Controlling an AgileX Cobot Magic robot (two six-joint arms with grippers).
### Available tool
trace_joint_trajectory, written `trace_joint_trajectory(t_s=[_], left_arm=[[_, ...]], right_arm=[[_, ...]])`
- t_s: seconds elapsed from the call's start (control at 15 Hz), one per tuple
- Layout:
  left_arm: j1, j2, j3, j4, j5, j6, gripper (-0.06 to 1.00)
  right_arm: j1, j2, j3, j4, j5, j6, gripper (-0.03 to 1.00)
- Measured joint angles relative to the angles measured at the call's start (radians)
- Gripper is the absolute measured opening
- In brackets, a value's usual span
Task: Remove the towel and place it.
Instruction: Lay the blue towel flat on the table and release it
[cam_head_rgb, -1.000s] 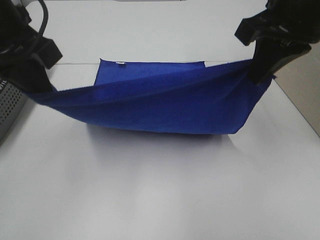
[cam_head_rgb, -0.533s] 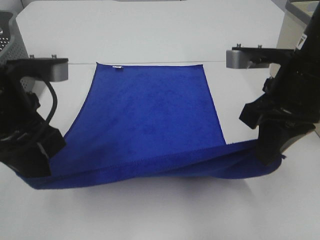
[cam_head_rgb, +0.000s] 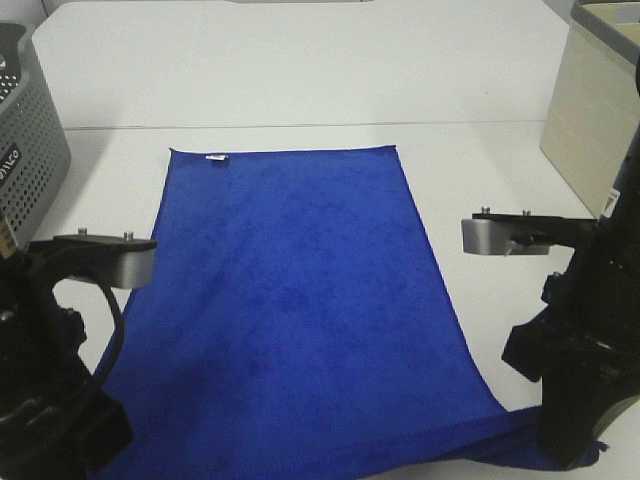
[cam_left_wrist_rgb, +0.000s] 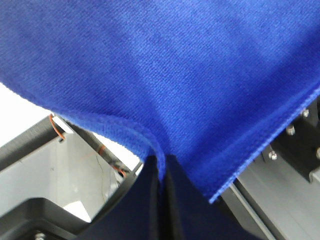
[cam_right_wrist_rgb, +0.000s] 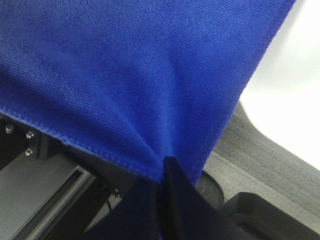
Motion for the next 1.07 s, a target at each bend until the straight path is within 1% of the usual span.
trace_joint_trajectory(t_s=[0.27,0.53,0.6,0.8,1.07], left_arm=[[-0.004,0.01,0.021,-0.015,0.0,0.0,0.0],[-0.004,0.128,0.021,-0.015,-0.003,0.034,0.0],[-0.004,0.128,0.021,-0.015,-0.003,0.034,0.0],[-0.004,0.219,0.021,-0.018,-0.006,0.062,0.0],[-0.004,0.261,0.017,-0.02,-0.006,0.077,0.0]], right_arm=[[0.0,-0.002,0.048,0.019,-0.001,-0.02,0.02],[0.0,0.002,0.071,0.032,-0.001,-0.033,0.02],[0.0,0.002,0.071,0.032,-0.001,-0.033,0.02],[0.0,0.089,0.071,0.045,-0.003,-0.037,0.02],[0.0,0.191,0.07,0.057,-0.003,-0.046,0.02]])
